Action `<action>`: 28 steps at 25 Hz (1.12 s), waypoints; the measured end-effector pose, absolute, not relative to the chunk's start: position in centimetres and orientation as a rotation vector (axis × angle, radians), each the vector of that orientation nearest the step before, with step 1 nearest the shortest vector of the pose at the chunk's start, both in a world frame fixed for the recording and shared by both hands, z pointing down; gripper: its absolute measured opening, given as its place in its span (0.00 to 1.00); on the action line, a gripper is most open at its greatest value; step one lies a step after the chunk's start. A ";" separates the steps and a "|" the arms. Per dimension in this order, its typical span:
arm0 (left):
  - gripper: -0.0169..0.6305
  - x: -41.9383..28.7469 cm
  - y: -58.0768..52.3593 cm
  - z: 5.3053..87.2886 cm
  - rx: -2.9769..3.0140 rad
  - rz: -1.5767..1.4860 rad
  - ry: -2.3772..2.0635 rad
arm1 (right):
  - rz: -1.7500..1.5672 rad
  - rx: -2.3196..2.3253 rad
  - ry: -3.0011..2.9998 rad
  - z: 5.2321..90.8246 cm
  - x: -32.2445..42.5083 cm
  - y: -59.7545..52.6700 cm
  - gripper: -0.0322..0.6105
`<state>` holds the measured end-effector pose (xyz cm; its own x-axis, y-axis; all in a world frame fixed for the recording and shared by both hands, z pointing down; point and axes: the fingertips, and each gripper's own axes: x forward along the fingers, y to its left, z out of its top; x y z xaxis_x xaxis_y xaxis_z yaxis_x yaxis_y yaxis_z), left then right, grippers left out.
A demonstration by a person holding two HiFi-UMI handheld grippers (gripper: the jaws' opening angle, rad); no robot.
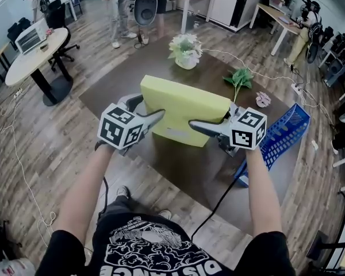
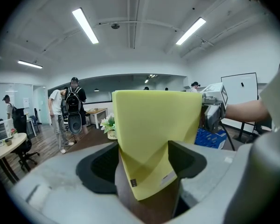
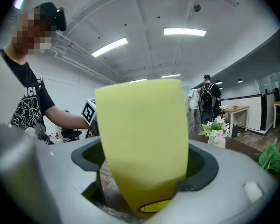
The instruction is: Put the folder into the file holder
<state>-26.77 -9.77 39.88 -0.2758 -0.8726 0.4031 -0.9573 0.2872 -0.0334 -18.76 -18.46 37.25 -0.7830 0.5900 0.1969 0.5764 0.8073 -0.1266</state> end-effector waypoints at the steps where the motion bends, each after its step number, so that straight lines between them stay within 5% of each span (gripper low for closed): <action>1: 0.56 -26.8 -9.7 39.9 1.664 0.391 -2.255 | 0.087 -0.910 -2.764 37.2 -18.8 -18.4 0.76; 14: 0.56 -26.8 -10.0 39.8 1.657 0.396 -2.253 | -0.119 -0.762 -2.780 38.1 -19.2 -18.8 0.49; 28: 0.56 -26.5 -12.0 40.3 1.748 0.373 -2.173 | -0.078 -0.499 -2.848 37.8 -17.5 -19.8 0.42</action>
<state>-26.50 -12.05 40.27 -0.1953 -0.8912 0.4095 -0.9767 0.2145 0.0009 -17.54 -19.81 37.83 -0.9104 0.3278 0.2522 0.3411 0.9400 0.0095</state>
